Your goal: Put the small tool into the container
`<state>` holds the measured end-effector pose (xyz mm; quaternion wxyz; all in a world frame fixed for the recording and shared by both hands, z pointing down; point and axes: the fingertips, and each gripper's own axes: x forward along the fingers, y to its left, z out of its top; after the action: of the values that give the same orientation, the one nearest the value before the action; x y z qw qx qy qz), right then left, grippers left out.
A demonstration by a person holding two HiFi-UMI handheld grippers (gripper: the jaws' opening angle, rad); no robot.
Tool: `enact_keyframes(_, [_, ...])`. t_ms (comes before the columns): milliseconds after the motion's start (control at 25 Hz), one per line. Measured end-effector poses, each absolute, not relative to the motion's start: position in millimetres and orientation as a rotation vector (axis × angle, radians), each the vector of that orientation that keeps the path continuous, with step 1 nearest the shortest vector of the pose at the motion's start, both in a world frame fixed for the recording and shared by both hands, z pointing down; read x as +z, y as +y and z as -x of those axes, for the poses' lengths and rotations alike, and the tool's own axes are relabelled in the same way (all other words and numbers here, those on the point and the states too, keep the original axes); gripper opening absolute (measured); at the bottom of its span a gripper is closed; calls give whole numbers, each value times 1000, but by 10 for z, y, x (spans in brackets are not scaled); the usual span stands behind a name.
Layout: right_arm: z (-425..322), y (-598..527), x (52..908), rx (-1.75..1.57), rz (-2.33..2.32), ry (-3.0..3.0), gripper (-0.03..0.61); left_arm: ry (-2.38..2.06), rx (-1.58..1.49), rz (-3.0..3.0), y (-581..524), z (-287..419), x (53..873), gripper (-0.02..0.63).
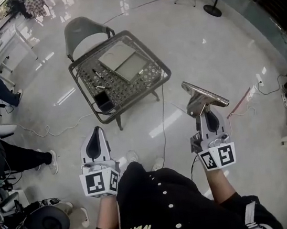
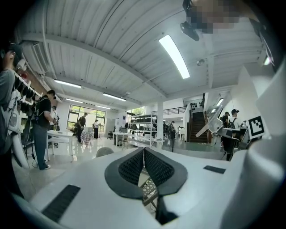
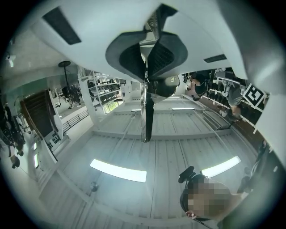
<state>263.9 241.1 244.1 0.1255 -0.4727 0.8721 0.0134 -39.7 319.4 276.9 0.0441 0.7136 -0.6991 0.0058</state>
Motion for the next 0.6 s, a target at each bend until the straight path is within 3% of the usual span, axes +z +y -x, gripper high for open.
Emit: enact_keyframes(600, [-2522, 1954, 2301, 72, 1420, 2506, 14, -2093, -19, -2233, 2563, 550, 2690, 29])
